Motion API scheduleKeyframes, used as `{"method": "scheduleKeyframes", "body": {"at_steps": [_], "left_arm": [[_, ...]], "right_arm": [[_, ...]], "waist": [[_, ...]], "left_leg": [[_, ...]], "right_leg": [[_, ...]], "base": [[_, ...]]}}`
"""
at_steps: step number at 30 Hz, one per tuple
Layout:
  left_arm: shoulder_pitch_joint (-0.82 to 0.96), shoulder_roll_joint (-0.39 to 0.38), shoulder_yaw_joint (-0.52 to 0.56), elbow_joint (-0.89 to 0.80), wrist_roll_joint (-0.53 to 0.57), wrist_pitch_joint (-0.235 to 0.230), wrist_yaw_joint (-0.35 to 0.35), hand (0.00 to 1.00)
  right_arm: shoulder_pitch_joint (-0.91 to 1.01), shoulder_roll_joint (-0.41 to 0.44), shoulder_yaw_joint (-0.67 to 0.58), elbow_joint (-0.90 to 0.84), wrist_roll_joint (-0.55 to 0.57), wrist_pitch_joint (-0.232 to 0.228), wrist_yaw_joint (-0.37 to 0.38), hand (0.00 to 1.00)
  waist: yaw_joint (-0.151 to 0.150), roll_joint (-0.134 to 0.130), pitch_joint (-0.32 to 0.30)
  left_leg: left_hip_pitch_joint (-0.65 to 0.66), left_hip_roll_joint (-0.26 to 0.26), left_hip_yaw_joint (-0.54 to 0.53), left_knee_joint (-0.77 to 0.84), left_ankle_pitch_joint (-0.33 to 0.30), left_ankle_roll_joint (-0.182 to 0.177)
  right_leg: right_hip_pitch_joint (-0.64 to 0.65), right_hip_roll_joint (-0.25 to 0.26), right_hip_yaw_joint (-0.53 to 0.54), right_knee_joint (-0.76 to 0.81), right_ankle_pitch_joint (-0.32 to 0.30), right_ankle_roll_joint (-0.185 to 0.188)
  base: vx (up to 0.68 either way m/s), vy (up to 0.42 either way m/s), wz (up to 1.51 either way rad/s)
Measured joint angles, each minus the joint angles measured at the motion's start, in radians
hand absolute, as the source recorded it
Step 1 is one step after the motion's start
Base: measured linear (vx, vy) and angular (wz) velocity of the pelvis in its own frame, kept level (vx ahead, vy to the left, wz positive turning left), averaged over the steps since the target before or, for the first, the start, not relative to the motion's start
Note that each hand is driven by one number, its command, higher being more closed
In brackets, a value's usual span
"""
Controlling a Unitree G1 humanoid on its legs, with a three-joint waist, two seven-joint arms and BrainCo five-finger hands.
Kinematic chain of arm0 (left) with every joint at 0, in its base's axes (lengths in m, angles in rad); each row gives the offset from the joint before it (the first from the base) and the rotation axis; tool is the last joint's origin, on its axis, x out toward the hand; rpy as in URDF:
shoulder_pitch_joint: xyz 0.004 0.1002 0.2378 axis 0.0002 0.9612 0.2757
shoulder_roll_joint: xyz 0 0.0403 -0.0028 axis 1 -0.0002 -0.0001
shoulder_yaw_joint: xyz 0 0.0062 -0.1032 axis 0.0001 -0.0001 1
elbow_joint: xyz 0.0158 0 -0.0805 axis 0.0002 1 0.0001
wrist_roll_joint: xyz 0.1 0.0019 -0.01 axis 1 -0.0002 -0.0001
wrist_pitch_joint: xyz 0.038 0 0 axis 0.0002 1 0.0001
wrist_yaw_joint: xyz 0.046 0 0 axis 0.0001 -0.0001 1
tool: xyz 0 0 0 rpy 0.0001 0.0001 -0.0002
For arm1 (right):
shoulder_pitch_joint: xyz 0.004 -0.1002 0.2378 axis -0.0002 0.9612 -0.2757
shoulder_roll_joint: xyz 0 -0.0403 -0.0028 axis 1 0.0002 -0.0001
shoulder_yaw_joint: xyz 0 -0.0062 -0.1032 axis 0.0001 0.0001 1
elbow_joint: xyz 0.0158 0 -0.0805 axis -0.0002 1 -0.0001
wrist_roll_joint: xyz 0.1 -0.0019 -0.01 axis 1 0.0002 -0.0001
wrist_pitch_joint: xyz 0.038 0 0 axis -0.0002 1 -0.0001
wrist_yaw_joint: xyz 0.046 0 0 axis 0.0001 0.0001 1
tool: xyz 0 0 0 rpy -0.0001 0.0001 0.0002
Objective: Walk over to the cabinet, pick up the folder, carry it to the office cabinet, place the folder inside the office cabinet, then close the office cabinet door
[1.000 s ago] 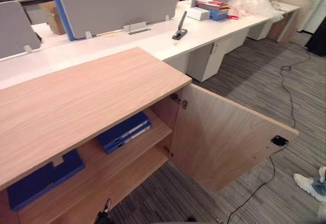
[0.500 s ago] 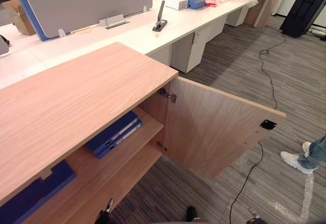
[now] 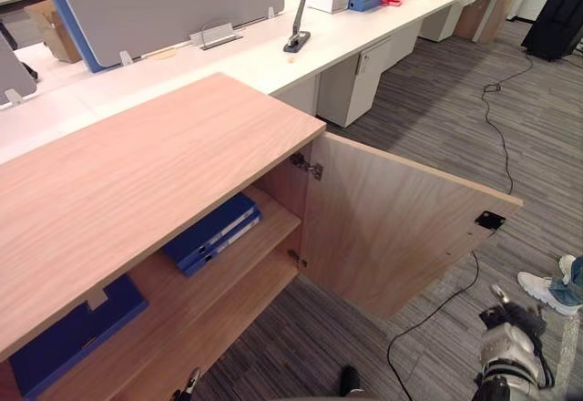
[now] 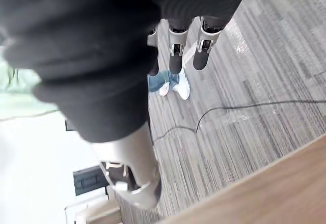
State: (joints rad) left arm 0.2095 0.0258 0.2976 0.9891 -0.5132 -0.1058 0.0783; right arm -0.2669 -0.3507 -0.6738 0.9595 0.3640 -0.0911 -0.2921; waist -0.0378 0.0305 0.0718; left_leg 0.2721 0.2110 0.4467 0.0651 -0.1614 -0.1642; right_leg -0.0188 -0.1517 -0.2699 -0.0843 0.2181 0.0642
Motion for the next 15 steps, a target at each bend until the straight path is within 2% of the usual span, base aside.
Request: {"method": "scheduleKeyframes", "body": {"at_steps": [5,9,15], "left_arm": [[0.0,0.015,-0.039,-0.011,-0.013,-0.001,-0.008,0.0],[0.003,0.017,-0.054,-0.029,-0.045,-0.002,-0.01,0.0],[0.004,0.019,-0.09,-0.059,-0.068,-0.01,-0.019,0.0]], "right_arm": [[-0.097,-0.013,0.202,0.077,-0.065,0.005,0.076,0.0],[-0.131,-0.043,0.278,0.118,-0.075,0.018,0.101,0.0],[-0.155,-0.063,0.41,0.144,-0.111,0.032,0.124,0.0]], "waist": [[0.015,0.001,0.0],[0.027,-0.001,0.0],[0.024,-0.008,0.004]], "left_leg": [[-0.007,-0.002,-0.017,-0.001,0.0,0.0],[-0.01,-0.003,-0.023,-0.001,0.001,-0.001],[-0.014,-0.005,-0.038,-0.001,0.002,-0.004]], "right_leg": [[-0.002,-0.003,-0.005,0.0,0.005,0.004],[-0.002,-0.004,-0.009,0.001,0.01,0.012],[-0.002,-0.007,-0.011,0.001,0.014,0.011]], "base": [[-0.04,0.003,0.05],[-0.01,0.003,0.02],[-0.01,0.0,0.02]]}}
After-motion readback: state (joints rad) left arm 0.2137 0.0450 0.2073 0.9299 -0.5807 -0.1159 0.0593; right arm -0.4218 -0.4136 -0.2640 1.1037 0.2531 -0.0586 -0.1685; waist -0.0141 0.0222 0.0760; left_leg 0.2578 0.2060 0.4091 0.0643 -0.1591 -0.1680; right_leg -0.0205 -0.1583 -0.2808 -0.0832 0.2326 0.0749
